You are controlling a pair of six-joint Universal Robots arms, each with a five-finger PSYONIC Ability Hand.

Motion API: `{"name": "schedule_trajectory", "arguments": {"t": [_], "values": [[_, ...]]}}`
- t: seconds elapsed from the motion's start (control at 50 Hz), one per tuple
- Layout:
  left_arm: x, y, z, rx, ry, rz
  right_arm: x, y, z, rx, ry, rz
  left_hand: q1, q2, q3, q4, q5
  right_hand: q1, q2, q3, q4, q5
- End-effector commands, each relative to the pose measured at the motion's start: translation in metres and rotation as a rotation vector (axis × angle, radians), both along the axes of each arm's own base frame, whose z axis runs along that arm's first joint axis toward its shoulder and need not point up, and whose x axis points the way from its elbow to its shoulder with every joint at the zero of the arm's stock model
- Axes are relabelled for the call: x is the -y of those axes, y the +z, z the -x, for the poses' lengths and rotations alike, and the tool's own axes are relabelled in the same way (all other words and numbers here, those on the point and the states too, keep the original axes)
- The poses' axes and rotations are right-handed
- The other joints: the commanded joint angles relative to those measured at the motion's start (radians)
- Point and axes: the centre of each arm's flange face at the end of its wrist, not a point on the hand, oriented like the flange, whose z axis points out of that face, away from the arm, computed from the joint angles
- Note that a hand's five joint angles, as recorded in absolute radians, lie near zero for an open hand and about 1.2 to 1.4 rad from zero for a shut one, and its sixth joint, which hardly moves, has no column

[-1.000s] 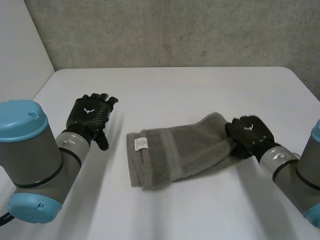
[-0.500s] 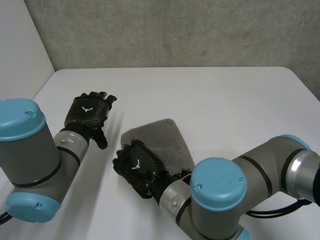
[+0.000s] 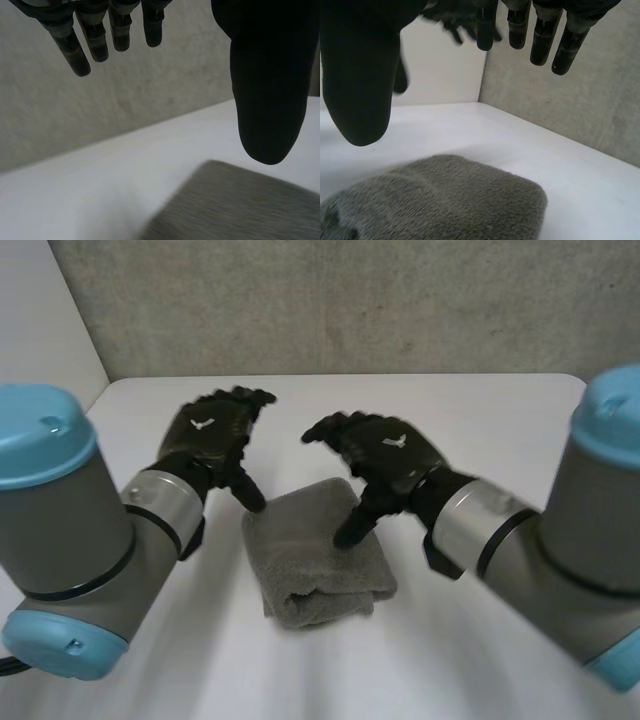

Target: Fold the laundry

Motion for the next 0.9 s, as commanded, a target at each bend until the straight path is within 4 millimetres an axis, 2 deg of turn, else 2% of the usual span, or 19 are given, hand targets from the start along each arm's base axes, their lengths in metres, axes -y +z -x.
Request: {"name": "schedule_trajectory", "arguments": {"t": [0.02,0.12,0.18,0.28,0.38,0.46,0.52,0.56,0.58,0.62,0.64,0.66,0.68,0.72,0.74,0.78,0.84,0.88,0.9], "values": [[-0.009,-0.032,0.022,-0.003,-0.029,-0.196,0.030,-0.009,0.009,0.006,-0.040,-0.086,0.029,0.023,0.023,0.024,0.011,-0.037,-0.054,-0.039,-0.059,-0.071],[-0.007,-0.069,0.018,0.070,0.030,-0.267,0.044,-0.047,0.000,-0.054,-0.030,-0.142,0.017,0.011,0.012,0.012,-0.001,-0.037,-0.054,-0.039,-0.059,-0.071],[-0.007,-0.078,0.016,0.093,0.050,-0.282,0.047,-0.059,-0.003,-0.079,-0.024,-0.153,0.014,0.008,0.009,0.009,-0.004,-0.037,-0.054,-0.039,-0.059,-0.071],[-0.010,-0.104,0.010,0.150,0.076,-0.334,0.057,-0.105,-0.008,-0.196,-0.001,-0.160,0.006,-0.001,0.000,0.000,-0.012,-0.037,-0.054,-0.039,-0.059,-0.071],[-0.008,-0.108,0.011,0.190,0.060,-0.295,0.063,-0.125,-0.007,-0.262,-0.023,-0.150,0.003,-0.004,-0.003,-0.003,-0.015,-0.037,-0.054,-0.039,-0.059,-0.071],[-0.005,-0.105,0.014,0.214,0.043,-0.245,0.067,-0.127,-0.005,-0.283,-0.053,-0.136,0.003,-0.004,-0.003,-0.003,-0.015,-0.037,-0.054,-0.039,-0.059,-0.071],[-0.003,-0.094,0.015,0.218,0.032,-0.206,0.072,-0.119,-0.004,-0.283,-0.090,-0.107,0.003,-0.004,-0.003,-0.003,-0.015,-0.037,-0.054,-0.039,-0.059,-0.071],[-0.001,-0.075,0.016,0.195,0.028,-0.155,0.078,-0.097,-0.001,-0.269,-0.137,-0.049,0.003,-0.004,-0.003,-0.003,-0.015,-0.037,-0.054,-0.039,-0.059,-0.071],[-0.001,-0.075,0.016,0.195,0.028,-0.155,0.078,-0.097,-0.001,-0.269,-0.137,-0.048,0.003,-0.004,-0.003,-0.003,-0.015,-0.037,-0.054,-0.039,-0.059,-0.071],[0.000,-0.063,0.017,0.175,0.027,-0.128,0.082,-0.062,0.005,-0.234,-0.198,0.030,0.003,-0.004,-0.003,-0.003,-0.015,-0.037,-0.054,-0.039,-0.059,-0.071],[0.001,-0.050,0.018,0.152,0.029,-0.098,0.082,-0.062,0.005,-0.234,-0.198,0.030,0.003,-0.004,-0.003,-0.003,-0.015,-0.037,-0.054,-0.039,-0.059,-0.071],[0.003,-0.033,0.018,0.128,0.033,-0.065,0.082,-0.045,0.008,-0.215,-0.223,0.067,0.003,-0.004,-0.003,-0.003,-0.015,-0.037,-0.054,-0.039,-0.059,-0.071],[0.003,-0.033,0.018,0.128,0.033,-0.065,0.082,-0.045,0.008,-0.215,-0.224,0.067,0.003,-0.004,-0.003,-0.003,-0.015,-0.037,-0.054,-0.039,-0.059,-0.071],[0.005,0.005,0.013,0.072,0.049,-0.001,0.080,-0.002,0.015,-0.158,-0.270,0.160,0.006,-0.001,0.000,0.000,-0.012,-0.037,-0.054,-0.039,-0.059,-0.071],[0.005,0.005,0.013,0.072,0.049,-0.001,0.080,-0.002,0.015,-0.158,-0.271,0.160,0.006,-0.001,0.000,0.000,-0.012,-0.037,-0.054,-0.039,-0.059,-0.071],[0.016,0.042,-0.005,0.038,0.104,0.043,0.086,0.039,0.030,-0.111,-0.335,0.254,0.011,0.005,0.006,0.006,-0.007,-0.037,-0.054,-0.039,-0.059,-0.071],[0.021,0.058,-0.015,0.029,0.124,0.051,0.088,0.056,0.039,-0.098,-0.368,0.295,0.012,0.005,0.006,0.006,-0.007,-0.037,-0.054,-0.039,-0.059,-0.071],[0.025,0.086,-0.025,0.009,0.110,0.051,0.091,0.081,0.052,-0.086,-0.427,0.358,0.014,0.008,0.009,0.009,-0.004,-0.037,-0.054,-0.039,-0.059,-0.071],[0.025,0.086,-0.025,0.009,0.110,0.051,0.091,0.081,0.052,-0.085,-0.427,0.358,0.014,0.008,0.009,0.009,-0.004,-0.037,-0.054,-0.039,-0.059,-0.071]]}}
